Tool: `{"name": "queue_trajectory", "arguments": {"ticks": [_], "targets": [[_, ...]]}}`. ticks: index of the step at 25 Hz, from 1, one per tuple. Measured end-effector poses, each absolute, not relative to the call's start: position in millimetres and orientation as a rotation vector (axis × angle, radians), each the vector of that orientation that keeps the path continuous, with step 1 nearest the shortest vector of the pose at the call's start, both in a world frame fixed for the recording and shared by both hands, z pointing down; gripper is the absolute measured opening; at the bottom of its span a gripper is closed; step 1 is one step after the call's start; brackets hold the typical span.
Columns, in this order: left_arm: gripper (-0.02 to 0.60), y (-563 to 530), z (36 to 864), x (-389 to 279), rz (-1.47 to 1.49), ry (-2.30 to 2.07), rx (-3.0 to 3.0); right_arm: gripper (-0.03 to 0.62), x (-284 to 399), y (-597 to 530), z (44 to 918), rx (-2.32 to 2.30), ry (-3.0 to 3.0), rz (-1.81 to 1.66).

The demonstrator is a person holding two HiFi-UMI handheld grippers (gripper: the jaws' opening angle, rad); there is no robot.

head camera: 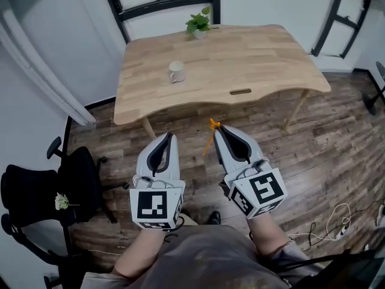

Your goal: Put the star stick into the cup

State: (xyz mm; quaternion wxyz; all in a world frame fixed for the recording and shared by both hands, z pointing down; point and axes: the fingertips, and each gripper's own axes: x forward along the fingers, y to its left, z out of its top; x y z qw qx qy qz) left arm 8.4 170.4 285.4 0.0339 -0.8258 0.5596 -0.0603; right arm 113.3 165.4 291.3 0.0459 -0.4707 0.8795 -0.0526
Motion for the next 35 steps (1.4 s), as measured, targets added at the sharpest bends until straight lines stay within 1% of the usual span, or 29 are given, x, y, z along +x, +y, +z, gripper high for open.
{"name": "queue_trajectory", "arguments": {"ticks": [6,11,20,25,35], "targets": [[0.000,142.7,295.6,4.8,-0.204,1.750,-2.544,0.044,114.9,140.0,302.7,-1.435,2.694,-0.213],[0.000,93.4,305.6,-16.0,-0.202,1.782,-2.532,0.044,109.2,103.3,315.6,-1.468,2.702,-0.233],[0.000,-2.2,320.2,-50.4,-0.209,1.762,-2.593,0.044,72.1,0.8,314.7,-1.501,2.705,-0.223],[0.000,-48.2,314.1,-70.1,-0.170,1.724,-2.601,0.044,44.9,-47.2,304.8,-1.510,2.710,-0.169],[0.000,-109.9,312.1,-82.9,-0.125,1.640,-2.652,0.044,26.0,-103.4,291.6,-1.572,2.679,-0.098]]}}
